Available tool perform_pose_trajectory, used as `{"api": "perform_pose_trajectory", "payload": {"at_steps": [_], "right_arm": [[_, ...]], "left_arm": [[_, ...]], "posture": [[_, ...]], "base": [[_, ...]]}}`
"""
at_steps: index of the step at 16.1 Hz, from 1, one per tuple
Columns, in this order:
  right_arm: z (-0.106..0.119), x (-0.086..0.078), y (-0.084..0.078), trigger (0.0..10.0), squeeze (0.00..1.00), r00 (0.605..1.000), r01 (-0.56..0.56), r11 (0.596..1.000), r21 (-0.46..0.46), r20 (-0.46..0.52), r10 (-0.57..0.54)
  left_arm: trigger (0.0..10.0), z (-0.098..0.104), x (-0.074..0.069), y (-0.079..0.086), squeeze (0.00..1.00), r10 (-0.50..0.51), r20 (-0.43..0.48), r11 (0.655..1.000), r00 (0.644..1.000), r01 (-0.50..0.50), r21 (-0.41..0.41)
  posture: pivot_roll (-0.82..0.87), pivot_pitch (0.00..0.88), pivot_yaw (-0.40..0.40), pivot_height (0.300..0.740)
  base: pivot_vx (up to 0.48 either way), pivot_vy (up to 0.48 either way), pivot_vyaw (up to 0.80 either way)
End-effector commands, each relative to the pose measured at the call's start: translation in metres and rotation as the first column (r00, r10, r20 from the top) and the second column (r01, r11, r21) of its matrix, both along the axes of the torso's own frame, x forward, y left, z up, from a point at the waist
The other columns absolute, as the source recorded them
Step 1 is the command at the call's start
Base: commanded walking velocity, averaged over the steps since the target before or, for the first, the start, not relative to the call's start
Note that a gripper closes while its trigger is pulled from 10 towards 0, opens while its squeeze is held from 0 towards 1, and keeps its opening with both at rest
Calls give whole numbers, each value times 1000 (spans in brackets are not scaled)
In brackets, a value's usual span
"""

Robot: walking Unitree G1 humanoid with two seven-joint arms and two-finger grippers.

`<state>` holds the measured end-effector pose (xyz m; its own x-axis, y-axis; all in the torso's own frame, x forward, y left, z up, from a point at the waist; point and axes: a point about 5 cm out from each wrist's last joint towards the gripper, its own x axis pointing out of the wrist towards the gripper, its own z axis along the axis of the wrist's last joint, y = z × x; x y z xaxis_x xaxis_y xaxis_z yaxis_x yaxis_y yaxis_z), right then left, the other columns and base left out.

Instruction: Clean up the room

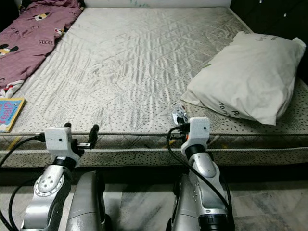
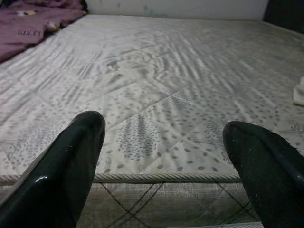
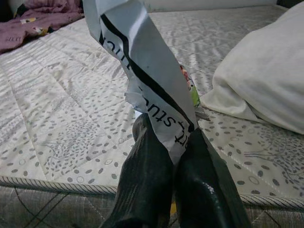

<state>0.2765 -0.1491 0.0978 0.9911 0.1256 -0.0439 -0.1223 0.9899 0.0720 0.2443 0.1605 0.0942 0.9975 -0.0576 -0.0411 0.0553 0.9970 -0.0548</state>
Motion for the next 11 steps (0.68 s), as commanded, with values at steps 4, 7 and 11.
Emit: {"api": "perform_pose_trajectory", "payload": {"at_steps": [4,7,11], "right_arm": [[5,9,2,10000,0,1000,11,1000,28,9,-12],[0,9,4,10000,0,1000,20,999,43,-11,-20],[3,16,6,10000,0,1000,29,998,54,-9,-29]], "left_arm": [[10000,-1,0,6,0,19,-12,1000,1000,-19,-16],[10000,-4,1,5,0,28,-30,1000,999,-28,0],[10000,6,7,-3,0,-43,26,998,999,42,49]], "posture": [[-76,0,4,574],[-72,0,16,607],[-74,0,22,658]], "base": [[0,0,0],[0,0,0],[0,0,0]]}}
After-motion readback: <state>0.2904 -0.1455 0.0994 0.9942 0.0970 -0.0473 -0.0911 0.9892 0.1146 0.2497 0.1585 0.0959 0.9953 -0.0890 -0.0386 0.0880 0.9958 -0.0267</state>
